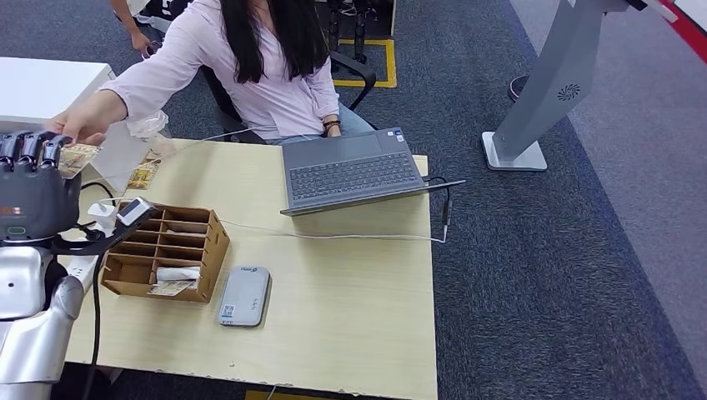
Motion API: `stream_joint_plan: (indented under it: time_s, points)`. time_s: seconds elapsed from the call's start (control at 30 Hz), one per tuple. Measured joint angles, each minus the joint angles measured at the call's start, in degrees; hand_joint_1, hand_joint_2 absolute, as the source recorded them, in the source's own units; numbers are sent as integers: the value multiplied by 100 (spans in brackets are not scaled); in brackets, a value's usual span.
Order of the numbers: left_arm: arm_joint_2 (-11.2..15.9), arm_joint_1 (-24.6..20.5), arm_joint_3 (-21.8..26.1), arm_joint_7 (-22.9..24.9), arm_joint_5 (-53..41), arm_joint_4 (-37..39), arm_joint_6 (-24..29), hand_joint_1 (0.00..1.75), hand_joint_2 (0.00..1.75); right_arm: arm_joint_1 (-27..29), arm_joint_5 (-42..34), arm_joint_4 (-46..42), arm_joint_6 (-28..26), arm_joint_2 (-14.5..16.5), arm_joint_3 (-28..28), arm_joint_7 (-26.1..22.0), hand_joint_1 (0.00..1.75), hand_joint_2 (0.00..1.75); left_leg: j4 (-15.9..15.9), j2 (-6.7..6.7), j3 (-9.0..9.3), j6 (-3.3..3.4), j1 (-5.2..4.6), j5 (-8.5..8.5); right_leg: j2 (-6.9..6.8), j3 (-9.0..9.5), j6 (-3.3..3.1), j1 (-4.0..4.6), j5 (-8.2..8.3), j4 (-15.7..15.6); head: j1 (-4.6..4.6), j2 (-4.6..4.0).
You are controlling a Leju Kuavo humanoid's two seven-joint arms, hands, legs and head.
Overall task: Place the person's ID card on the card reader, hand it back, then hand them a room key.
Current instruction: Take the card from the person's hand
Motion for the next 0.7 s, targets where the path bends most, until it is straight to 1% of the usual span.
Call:
stream_joint_plan:
  time_s: [0.7]
  points:
    - [-121,-60,-40,-81,0,130,2,175,175,-3,-22,17,-5,-5,80,0,0,0,0,-1,-1,0,0,0,0,0,0,0,0,0,0,0]
